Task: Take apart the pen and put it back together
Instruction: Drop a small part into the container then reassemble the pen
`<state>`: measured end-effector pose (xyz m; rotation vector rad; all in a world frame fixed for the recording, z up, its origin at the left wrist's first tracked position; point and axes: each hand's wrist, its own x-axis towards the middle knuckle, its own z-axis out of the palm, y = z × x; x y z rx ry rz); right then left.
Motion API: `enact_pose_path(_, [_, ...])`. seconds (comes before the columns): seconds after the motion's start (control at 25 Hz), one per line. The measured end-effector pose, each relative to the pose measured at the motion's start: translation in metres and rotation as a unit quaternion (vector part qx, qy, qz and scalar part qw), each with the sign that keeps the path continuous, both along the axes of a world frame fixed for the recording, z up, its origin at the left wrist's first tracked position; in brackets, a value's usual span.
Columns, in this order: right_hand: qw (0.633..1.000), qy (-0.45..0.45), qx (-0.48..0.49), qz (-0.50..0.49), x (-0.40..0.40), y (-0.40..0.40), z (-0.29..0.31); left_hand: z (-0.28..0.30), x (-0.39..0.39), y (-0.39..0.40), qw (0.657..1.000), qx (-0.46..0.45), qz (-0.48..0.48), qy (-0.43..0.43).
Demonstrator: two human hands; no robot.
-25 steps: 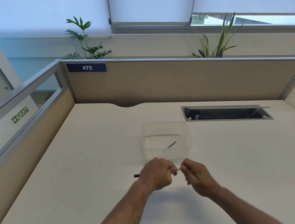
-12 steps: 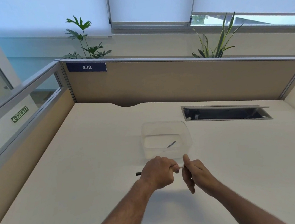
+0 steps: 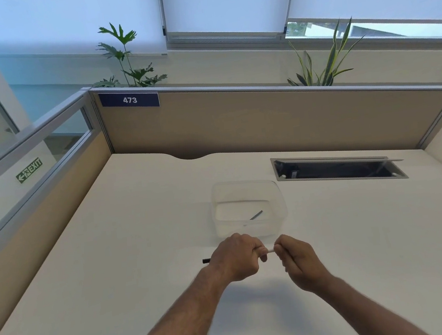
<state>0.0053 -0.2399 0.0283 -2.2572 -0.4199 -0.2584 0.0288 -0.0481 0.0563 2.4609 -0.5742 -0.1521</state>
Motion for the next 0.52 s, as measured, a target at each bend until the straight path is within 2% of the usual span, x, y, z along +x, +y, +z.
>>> enact_pose_path(0.12, [0.999,0.005,0.022,-0.026,0.000,0.009,0.001,-0.001,0.000,0.000,1.000,-0.008,0.004,-0.011])
enact_pose_path(0.32, [0.983,0.118,0.122,-0.076,0.003,0.019,0.004,-0.002,0.001,-0.001,0.997,-0.041,0.025,-0.054])
enact_pose_path(0.52, [0.911,0.304,0.264,-0.088,0.003,0.027,0.014,0.001,0.003,0.002,0.994,-0.050,0.046,-0.085])
